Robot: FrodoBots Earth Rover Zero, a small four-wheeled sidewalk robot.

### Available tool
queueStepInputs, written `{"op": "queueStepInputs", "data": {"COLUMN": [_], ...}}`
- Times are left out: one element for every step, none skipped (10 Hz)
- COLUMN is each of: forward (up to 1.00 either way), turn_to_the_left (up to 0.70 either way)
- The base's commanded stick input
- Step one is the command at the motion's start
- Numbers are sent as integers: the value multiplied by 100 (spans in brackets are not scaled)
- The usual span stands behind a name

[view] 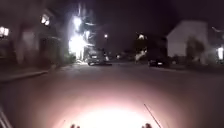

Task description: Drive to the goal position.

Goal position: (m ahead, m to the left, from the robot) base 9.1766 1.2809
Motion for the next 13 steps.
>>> {"op": "queueStepInputs", "data": {"forward": [100, 100, 100, 100, 100, 100, 100, 100, 100, 100, 100, 100, 100], "turn_to_the_left": [0, 0, 0, 0, 0, 0, -37, -40, -3, 0, 0, 0, 0]}}
